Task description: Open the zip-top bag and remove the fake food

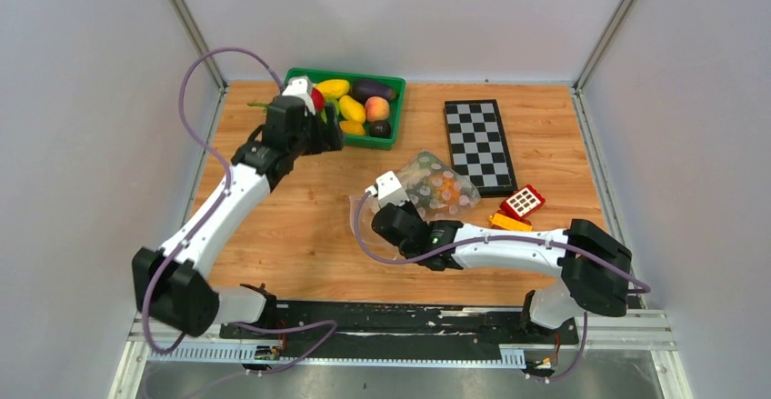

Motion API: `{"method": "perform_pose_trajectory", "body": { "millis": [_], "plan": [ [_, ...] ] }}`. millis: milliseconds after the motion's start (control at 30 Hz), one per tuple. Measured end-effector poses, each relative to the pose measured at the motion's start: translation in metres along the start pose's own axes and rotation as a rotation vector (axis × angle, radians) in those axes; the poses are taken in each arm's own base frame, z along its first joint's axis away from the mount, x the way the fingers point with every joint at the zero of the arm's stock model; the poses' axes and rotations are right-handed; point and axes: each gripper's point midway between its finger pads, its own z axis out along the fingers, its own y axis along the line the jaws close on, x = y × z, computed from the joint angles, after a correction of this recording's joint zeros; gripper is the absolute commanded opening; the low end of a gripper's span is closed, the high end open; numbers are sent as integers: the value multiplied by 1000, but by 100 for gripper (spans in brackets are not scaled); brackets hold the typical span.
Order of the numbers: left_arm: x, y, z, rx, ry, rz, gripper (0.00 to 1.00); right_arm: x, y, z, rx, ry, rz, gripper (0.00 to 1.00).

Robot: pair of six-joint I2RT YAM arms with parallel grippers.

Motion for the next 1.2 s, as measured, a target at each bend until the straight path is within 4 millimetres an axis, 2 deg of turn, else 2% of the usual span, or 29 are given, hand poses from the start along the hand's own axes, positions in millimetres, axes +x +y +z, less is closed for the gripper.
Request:
{"method": "perform_pose_trajectory", "body": {
  "millis": [133,300,433,600,667,800,1033,1200],
  "plan": [
    [40,-32,-43,142,3,7,92,-6,-2,-3,6,-8,5,0],
    [103,-50,-79,280,33,39,86,-22,-8,-10,13,-35,23,0],
    [140,-71,-99,400,39,107,79,-32,-10,-14,20,-47,30,0],
    [162,-96,-114,527,1,205,65,-34,-12,-16,24,-38,22,0],
    [167,-103,-114,560,-14,232,60,-34,-13,-17,25,-30,16,0],
    [175,-113,-100,584,-37,261,55,-35,-14,-19,27,-20,9,0],
    [212,-113,-60,551,-9,299,54,-41,-11,-24,1,-9,14,0],
    [213,-113,-40,504,-60,287,56,-48,-5,-27,-35,-8,23,0]
  ]
}}
